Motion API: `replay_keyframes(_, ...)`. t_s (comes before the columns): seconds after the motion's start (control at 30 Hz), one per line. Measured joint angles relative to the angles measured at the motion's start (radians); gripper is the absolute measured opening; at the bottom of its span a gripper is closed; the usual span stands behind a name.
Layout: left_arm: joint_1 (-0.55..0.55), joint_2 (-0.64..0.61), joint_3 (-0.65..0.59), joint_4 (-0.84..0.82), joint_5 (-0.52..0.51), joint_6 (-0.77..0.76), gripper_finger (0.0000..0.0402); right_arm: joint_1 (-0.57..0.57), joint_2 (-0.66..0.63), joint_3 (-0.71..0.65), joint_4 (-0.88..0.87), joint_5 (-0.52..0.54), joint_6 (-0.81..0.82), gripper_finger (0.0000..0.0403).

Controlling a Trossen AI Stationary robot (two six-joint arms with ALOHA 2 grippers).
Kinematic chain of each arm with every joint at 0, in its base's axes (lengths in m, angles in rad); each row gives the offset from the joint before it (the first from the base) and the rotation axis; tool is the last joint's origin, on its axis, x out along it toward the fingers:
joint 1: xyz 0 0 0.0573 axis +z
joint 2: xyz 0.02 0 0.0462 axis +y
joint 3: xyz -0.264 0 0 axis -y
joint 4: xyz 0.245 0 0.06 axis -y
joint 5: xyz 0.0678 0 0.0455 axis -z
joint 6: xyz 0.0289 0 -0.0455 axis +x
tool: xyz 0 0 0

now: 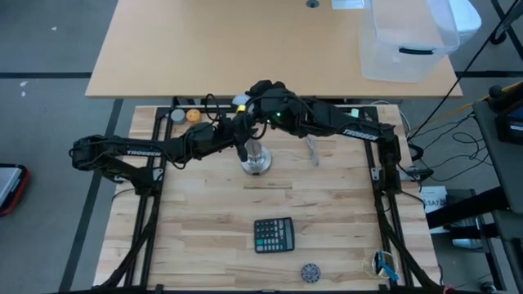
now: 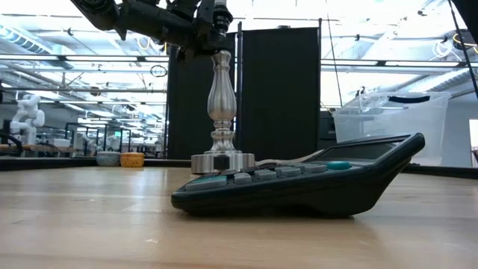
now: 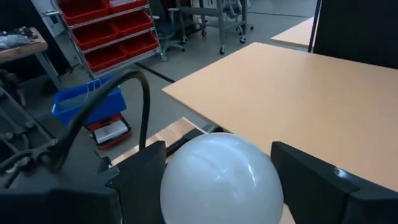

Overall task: Screw lightbulb
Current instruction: Insert the light bulb into the lamp

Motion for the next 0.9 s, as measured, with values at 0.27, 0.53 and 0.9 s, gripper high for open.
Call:
replay_keyframes(0.27,0.0,0.0,0.0,0.001,-0.004,0.005,0.0073,0.007,-0.012,-0.003,0.002,0.002,-0.071,0.0284)
replay_keyframes(0.53,-0.003,0.002,0.003,0.006,0.002,0.015,0.0073,0.007,-0.047,-0.007,-0.021,-0.034,-0.189,0.0284)
replay_keyframes(0.9,-0.003,0.002,0.004,0.008,0.011,0.019,0.0073,-0.001,-0.074,-0.005,-0.02,-0.128,-0.359,0.0284)
